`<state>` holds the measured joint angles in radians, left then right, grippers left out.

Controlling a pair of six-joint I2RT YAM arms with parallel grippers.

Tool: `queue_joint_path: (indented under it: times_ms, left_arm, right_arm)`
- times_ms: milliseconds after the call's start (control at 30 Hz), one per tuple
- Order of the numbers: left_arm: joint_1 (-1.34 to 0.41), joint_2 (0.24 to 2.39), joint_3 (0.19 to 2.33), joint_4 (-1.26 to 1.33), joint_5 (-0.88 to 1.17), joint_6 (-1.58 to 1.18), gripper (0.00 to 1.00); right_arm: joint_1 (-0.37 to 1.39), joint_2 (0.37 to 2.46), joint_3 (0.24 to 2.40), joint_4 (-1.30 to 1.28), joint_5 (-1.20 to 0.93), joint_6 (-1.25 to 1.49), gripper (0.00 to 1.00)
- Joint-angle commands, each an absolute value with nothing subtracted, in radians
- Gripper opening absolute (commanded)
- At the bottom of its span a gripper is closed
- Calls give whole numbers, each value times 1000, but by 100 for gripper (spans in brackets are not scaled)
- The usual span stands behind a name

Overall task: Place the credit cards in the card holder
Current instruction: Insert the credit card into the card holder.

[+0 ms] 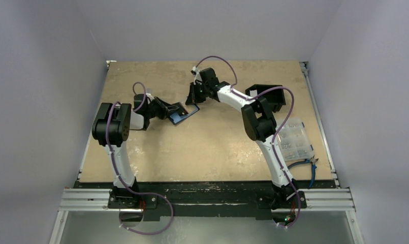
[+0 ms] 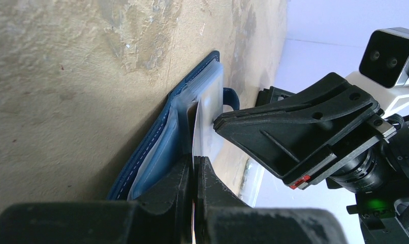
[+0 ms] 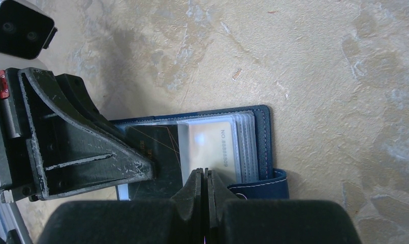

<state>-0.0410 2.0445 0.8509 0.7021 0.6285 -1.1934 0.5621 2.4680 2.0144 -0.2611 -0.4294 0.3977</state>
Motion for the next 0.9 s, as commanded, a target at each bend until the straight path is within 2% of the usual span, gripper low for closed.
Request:
queue_joint_path:
  times_ms: [0,467,800,867]
  left_arm:
    - [-51,2066,843,784,603,-1201,0]
    - [-111,2094,808,934,518,-1267,0]
    - [-140,2069,843,756,416,-1247,0]
    - [-141,2071,849,742,414,-1238,0]
  right_arm:
    - [564,2502,2036,-288,-413,373,0]
    - [564,2489,2034,-288,-426,405,0]
    - [526,2421,2084,-373,-431,395,0]
    - [524,2414,2094,-393,-414,378,3]
